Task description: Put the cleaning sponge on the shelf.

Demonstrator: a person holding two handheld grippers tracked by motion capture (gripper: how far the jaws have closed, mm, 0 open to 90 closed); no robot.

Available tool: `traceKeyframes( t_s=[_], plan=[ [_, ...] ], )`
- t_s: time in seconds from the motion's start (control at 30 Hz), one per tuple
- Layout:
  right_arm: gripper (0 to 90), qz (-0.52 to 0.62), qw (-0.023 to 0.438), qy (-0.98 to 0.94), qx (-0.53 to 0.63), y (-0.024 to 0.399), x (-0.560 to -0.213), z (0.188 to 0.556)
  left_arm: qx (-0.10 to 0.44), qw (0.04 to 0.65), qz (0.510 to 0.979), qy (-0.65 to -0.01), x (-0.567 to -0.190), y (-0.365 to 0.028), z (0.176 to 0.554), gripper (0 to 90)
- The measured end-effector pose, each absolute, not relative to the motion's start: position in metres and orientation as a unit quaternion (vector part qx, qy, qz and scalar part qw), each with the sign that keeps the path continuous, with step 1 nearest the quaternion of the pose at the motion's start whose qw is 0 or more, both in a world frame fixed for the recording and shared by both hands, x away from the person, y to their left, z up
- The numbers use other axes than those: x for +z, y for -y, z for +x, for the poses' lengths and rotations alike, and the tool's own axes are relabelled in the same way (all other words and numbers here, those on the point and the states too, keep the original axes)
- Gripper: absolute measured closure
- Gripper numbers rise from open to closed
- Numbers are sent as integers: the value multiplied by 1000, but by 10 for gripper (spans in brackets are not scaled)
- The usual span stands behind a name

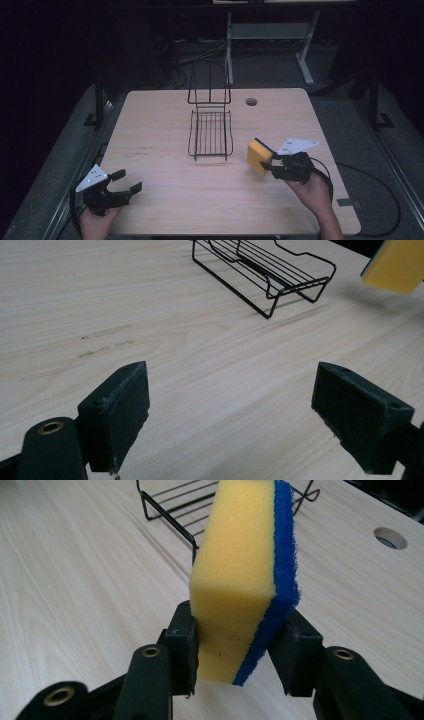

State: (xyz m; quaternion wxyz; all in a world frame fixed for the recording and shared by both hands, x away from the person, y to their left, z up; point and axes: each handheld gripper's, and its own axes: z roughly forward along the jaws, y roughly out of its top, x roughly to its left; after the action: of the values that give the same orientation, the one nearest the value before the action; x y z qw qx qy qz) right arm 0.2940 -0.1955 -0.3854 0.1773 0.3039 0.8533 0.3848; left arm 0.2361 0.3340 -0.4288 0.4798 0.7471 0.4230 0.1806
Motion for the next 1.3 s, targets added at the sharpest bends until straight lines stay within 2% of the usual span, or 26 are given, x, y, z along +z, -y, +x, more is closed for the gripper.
traceKeyframes(
  t_s=[0.53,1.3],
  plan=[
    [569,271,163,-862,396,173,-359,314,181,478,748,-424,-429,-336,236,147],
    [570,247,152,-877,384,149,-352,333,179,479,747,-424,-429,-335,236,147]
  ],
)
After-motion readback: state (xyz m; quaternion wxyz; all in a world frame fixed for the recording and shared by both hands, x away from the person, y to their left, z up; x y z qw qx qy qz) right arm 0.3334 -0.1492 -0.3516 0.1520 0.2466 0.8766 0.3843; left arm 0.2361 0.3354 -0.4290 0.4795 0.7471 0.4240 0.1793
